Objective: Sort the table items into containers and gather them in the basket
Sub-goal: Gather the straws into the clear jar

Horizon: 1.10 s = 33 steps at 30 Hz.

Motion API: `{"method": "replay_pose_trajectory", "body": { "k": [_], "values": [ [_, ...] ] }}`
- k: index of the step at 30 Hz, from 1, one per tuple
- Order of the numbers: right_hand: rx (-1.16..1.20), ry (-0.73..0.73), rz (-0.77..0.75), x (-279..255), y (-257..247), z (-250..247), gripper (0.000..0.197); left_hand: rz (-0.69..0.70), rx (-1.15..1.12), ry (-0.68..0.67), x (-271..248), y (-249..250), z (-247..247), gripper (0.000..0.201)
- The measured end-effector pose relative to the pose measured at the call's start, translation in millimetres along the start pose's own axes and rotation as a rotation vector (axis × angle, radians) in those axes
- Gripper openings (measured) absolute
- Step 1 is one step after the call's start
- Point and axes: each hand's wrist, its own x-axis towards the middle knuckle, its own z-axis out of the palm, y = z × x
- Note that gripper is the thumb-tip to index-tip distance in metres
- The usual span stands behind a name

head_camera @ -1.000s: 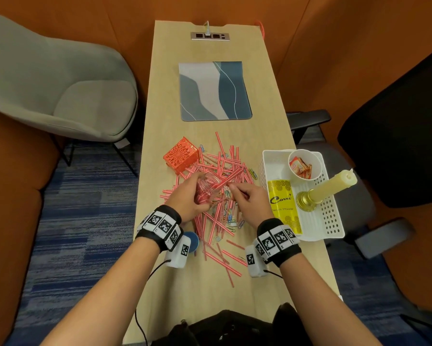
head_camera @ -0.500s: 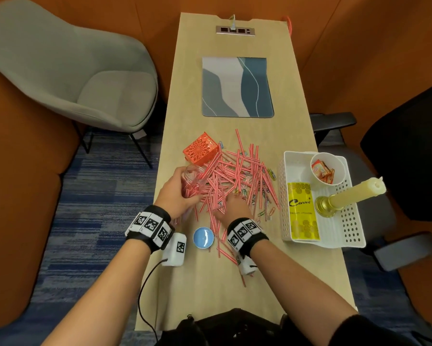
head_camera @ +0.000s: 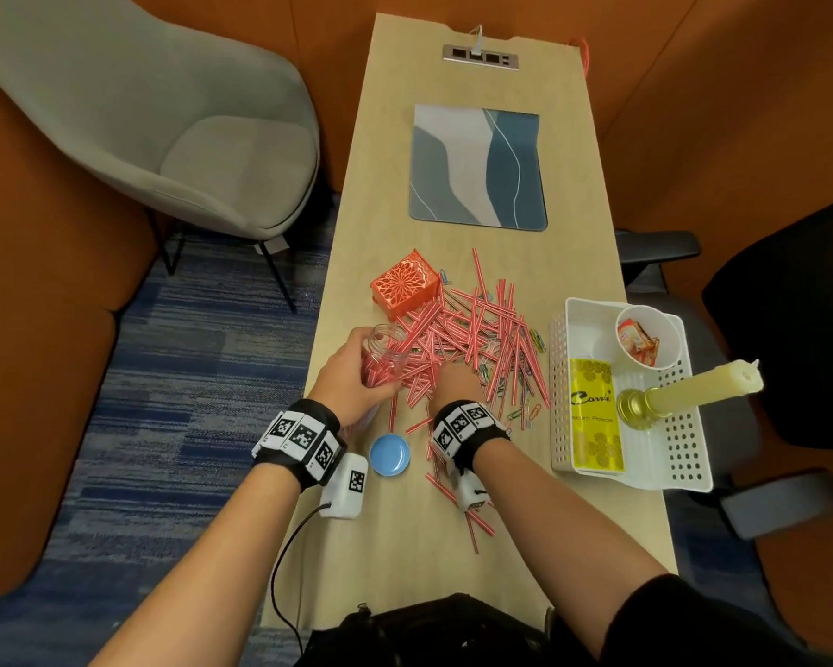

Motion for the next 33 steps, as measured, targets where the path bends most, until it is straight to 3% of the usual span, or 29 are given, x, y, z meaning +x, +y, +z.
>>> {"method": "replay_pose_trajectory", "body": {
  "k": [3, 8, 12, 17, 20, 27, 33],
  "values": [
    [0.101, 0.026, 0.04, 0.0, 14.4, -6.3, 0.047, 0.009, -0.006, -0.003, 2.4, 0.7, 2.0, 0.075],
    [0.387, 0.055, 0.048, -3.5, 48.5, -19.9, 0.074, 0.02, -0.001, -0.025, 7.5, 5.6, 9.7, 0.078],
    [0.689, -0.001, 0.045, -13.2, 81.1, -41.9, 0.054, 0.018, -0.003, -0.053, 10.9, 15.2, 18.5, 0.08],
    [1.11, 0.046, 0.035, -31.4, 105.5, -77.1, 0.056, 0.026, 0.018, -0.084, 12.7, 25.8, 28.0, 0.077],
    [1.277, 0.151, -0.043, -46.1, 110.4, -103.3, 0.044, 0.038, 0.062, -0.106, 12.9, 29.4, 34.4, 0.075],
    [1.391, 0.523, -0.195, -69.6, 106.5, -153.1, 0.035, 0.032, 0.17, -0.174, 10.4, 37.5, 47.2, 0.075],
    [1.347, 0.706, -0.209, -67.9, 83.4, -137.8, 0.022, 0.079, 0.189, -0.201, 8.7, 47.7, 55.6, 0.072]
  ]
}}
